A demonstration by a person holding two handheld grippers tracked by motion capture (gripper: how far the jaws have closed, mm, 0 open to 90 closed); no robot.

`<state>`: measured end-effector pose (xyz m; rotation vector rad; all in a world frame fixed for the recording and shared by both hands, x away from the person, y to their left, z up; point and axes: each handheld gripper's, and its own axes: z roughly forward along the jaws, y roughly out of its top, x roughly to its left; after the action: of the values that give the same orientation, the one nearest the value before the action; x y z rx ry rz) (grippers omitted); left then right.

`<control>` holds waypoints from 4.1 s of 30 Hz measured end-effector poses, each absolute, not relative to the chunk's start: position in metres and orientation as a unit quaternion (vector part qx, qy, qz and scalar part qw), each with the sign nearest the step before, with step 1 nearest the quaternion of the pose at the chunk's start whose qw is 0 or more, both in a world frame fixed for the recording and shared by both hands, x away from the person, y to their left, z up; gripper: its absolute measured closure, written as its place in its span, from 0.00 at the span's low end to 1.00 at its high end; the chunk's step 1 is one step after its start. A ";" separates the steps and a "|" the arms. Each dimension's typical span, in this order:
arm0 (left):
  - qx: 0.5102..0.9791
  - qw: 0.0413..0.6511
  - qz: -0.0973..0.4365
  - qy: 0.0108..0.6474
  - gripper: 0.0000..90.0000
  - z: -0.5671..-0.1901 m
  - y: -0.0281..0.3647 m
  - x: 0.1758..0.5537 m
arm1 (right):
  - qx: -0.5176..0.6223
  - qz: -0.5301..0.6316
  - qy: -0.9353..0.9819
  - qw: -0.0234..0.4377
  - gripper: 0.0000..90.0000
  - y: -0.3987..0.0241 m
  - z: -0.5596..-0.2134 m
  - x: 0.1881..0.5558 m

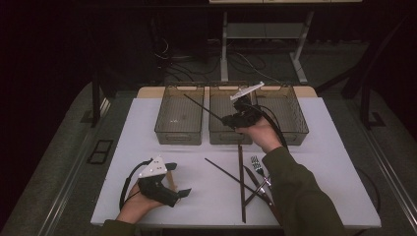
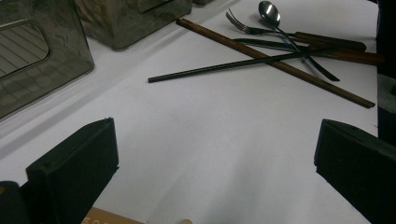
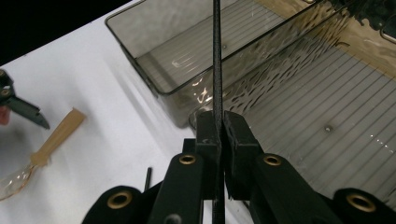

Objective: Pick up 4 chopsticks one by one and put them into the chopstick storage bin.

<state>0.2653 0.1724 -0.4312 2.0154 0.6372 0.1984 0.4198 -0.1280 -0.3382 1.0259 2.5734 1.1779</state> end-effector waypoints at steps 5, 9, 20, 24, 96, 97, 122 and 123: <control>0.829 0.488 0.081 0.262 0.00 -0.431 0.172 0.265 | 0.344 0.385 0.853 0.068 0.95 -0.120 -0.335 0.427; 0.829 0.488 0.082 0.260 0.00 -0.431 0.172 0.265 | 0.344 0.381 0.856 0.067 0.95 -0.111 -0.336 0.433; 0.830 0.489 0.081 0.255 0.00 -0.430 0.173 0.265 | 0.348 0.362 0.862 0.068 0.95 -0.085 -0.338 0.447; 0.828 0.492 0.081 0.255 0.00 -0.430 0.172 0.265 | 0.350 0.357 0.863 0.070 0.95 -0.076 -0.336 0.453; 0.826 0.496 0.079 0.255 0.00 -0.429 0.173 0.264 | 0.333 0.390 0.856 0.062 0.42 -0.051 -0.344 0.459; 0.827 0.495 0.080 0.255 0.00 -0.429 0.173 0.264 | 0.326 0.395 0.856 0.061 0.40 -0.057 -0.343 0.455; 0.828 0.491 0.082 0.257 0.00 -0.429 0.175 0.263 | 0.306 0.404 0.860 0.060 0.32 -0.109 -0.347 0.406; 0.829 0.489 0.082 0.257 0.00 -0.429 0.175 0.263 | 0.304 0.408 0.859 0.061 0.32 -0.111 -0.348 0.404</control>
<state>0.2634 0.1753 -0.4291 2.0154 0.6249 0.1992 0.4037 -0.1114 -0.3477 0.9209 2.5986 1.2335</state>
